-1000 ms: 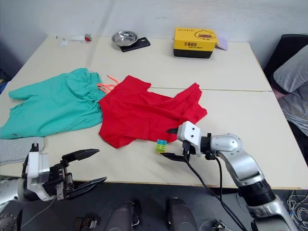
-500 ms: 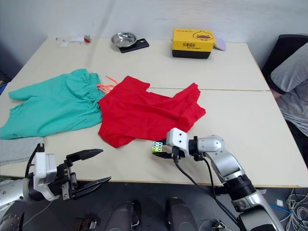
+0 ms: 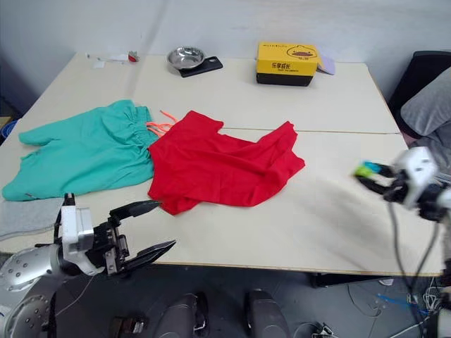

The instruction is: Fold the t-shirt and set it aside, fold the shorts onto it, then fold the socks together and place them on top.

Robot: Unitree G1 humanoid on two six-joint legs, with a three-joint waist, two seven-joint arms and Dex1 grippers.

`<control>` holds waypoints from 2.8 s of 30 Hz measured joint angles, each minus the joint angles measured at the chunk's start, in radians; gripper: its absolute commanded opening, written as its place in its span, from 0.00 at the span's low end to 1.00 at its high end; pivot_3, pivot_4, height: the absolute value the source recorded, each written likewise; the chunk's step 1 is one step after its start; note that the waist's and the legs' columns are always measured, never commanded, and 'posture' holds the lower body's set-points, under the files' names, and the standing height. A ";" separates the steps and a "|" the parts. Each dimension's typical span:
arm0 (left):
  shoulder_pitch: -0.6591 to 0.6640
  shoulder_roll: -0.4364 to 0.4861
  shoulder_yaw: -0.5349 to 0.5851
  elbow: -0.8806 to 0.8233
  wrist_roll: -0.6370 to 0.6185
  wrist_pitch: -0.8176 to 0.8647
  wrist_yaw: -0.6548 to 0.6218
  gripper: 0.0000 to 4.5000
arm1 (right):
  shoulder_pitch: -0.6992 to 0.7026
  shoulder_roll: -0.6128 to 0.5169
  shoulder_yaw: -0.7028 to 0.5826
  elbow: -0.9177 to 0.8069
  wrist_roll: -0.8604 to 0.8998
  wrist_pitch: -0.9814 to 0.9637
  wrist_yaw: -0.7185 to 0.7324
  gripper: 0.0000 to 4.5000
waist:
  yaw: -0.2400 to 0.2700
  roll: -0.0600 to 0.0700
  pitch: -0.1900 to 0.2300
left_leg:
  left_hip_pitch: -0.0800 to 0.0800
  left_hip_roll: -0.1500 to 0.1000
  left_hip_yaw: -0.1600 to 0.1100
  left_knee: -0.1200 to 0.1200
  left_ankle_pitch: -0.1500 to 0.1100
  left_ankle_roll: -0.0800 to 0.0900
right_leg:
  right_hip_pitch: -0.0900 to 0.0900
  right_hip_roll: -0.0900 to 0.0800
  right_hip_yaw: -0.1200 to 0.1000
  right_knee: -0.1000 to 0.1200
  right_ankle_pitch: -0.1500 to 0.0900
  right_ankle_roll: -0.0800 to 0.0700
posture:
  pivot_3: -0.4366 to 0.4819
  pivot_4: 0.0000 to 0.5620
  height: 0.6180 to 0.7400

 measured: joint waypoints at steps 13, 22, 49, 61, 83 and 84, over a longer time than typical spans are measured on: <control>-0.088 0.013 -0.033 0.051 0.002 0.017 -0.021 1.00 | -0.189 0.056 0.017 0.463 -0.113 -0.049 -0.124 0.49 | -0.036 0.003 0.002 | 0.002 0.000 -0.002 0.001 0.002 -0.007 | 0.000 0.003 0.003 0.003 0.002 0.007 | 0.48 0.27 1.00; -0.009 0.086 0.134 0.068 -0.015 0.049 -0.036 1.00 | -0.114 -0.001 -0.039 0.362 -0.054 0.009 0.014 1.00 | -0.028 0.004 0.003 | 0.001 0.000 -0.002 0.001 0.001 -0.007 | 0.000 0.002 0.003 0.002 0.001 0.008 | 0.48 0.27 1.00; -0.330 0.035 -0.134 0.386 0.292 0.079 0.072 1.00 | -0.400 0.256 0.346 -0.240 -0.060 0.376 0.194 1.00 | 0.006 0.005 0.003 | -0.018 0.000 -0.001 0.003 -0.001 -0.007 | -0.019 0.001 0.001 0.006 0.000 0.007 | 0.48 0.27 1.00; -0.588 -0.089 -0.405 0.658 0.512 -0.115 0.056 1.00 | -0.083 0.259 0.192 -0.527 0.058 0.224 0.198 1.00 | 0.004 0.005 0.003 | -0.015 0.000 -0.001 0.004 0.002 -0.007 | -0.018 0.003 0.002 0.011 0.002 0.011 | 0.48 0.27 1.00; -0.681 -0.167 -0.438 0.802 0.567 -0.254 -0.016 0.12 | 0.170 0.253 0.121 -0.784 0.113 0.330 0.029 1.00 | 0.009 0.005 0.003 | -0.015 0.000 0.000 0.007 0.005 -0.006 | -0.017 0.002 0.004 0.012 0.004 0.015 | 0.48 0.27 1.00; -0.681 -0.171 -0.434 0.802 0.560 -0.253 -0.016 0.05 | 0.173 0.253 0.121 -0.788 0.114 0.337 0.027 1.00 | 0.009 0.005 0.003 | -0.015 0.000 0.000 0.007 0.005 -0.006 | -0.017 0.002 0.004 0.012 0.004 0.015 | 0.48 0.27 1.00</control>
